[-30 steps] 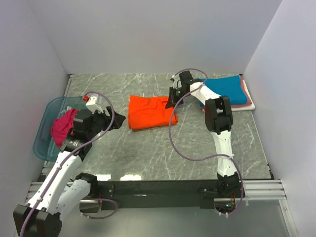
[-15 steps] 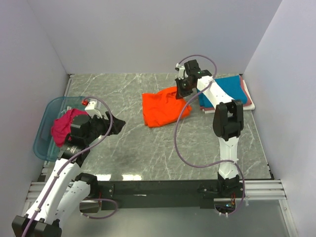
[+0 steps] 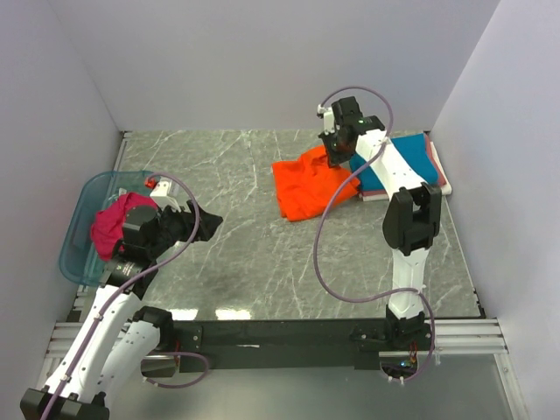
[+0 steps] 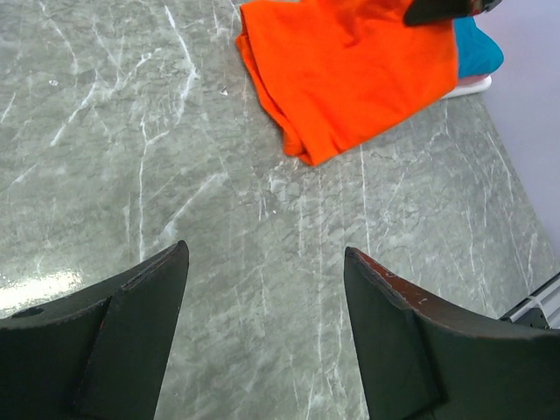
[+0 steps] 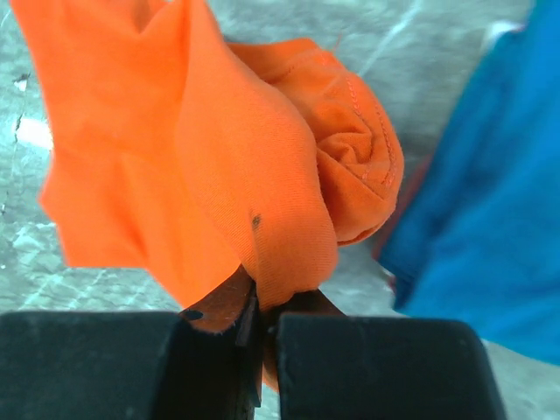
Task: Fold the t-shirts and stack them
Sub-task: Neatly place the folded tshirt to the corner
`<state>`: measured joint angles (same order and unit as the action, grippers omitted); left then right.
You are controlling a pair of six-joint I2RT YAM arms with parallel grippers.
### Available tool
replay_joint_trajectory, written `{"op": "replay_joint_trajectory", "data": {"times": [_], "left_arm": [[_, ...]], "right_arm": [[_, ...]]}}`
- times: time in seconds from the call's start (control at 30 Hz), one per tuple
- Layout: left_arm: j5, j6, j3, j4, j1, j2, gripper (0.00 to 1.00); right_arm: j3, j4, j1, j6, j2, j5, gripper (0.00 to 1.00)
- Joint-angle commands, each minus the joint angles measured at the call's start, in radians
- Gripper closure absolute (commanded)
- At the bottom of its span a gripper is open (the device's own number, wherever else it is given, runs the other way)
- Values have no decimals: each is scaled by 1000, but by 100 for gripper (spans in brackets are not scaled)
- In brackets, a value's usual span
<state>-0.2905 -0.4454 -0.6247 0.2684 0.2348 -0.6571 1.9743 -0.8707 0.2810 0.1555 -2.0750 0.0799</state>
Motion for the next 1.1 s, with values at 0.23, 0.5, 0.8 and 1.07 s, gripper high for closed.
{"op": "replay_joint_trajectory", "data": {"times": [0.23, 0.5, 0.8, 1.07], "left_arm": [[-29, 25, 6, -24, -3, 17, 23], [-18, 28, 6, -20, -3, 31, 23], [-21, 31, 8, -20, -3, 33, 23], [-19, 30, 8, -20, -3, 33, 23]], "right_arm": [[143, -28, -13, 76, 112, -153, 100], [172, -42, -29, 105, 125, -203, 100], [166, -42, -46, 113, 162, -215, 100], [172, -44, -71, 116, 184, -216, 100]]}}
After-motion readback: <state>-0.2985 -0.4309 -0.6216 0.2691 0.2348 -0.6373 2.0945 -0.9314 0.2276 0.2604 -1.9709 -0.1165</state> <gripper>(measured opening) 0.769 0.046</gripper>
